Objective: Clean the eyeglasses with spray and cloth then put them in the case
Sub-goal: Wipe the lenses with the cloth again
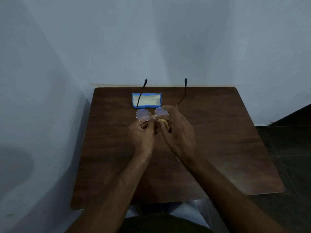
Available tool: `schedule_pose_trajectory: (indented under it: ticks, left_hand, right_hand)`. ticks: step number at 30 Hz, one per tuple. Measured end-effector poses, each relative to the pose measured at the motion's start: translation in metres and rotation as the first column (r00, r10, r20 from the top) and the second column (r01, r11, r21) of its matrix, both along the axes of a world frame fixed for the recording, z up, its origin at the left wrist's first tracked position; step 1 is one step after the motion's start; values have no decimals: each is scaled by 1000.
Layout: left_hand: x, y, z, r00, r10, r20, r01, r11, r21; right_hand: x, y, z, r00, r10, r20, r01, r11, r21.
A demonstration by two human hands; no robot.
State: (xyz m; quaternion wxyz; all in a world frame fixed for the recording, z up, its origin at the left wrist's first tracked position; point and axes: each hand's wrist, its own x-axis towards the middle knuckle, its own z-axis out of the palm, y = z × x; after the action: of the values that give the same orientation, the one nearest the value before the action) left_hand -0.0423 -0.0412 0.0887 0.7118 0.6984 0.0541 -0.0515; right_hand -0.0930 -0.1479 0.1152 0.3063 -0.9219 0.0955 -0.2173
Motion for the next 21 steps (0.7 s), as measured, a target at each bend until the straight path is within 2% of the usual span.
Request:
schedule_pose_trajectory:
  ticks: [3,5,8,9,13,18,21]
  left_hand:
    - [-5,-2,4,1000,18,3,-18,999,37]
    - [-5,-4,4,1000,14,-8,-14,1000,27]
    - [-2,-3,6,999,25,-43,-28,997,-68]
    - [-1,-2,3,999,27,-45,-29,998,-49]
    - [-4,-3,2,998,13,-57,-15,1000,-27]
    - [-4,-3,7,993,30,-112,-39,996,-83]
    - [-6,-2,4,996,15,-94,-17,999,-31]
  right_hand:
    - [6,-13,1,998,-68,13,69,990,-127]
    - [9,-12,5,997,-59,44,64,989,-132]
    - [-3,1,4,999,39,15,-37,992,-118]
    - [-8,2,3,998,55,13,-53,989,-139]
    - [2,-14,5,998,-26,52,35,982,-188]
    - [-11,0,3,995,98,2,-95,971,-219]
    - [-2,-14,3,999,-33,-22,27,975,-222]
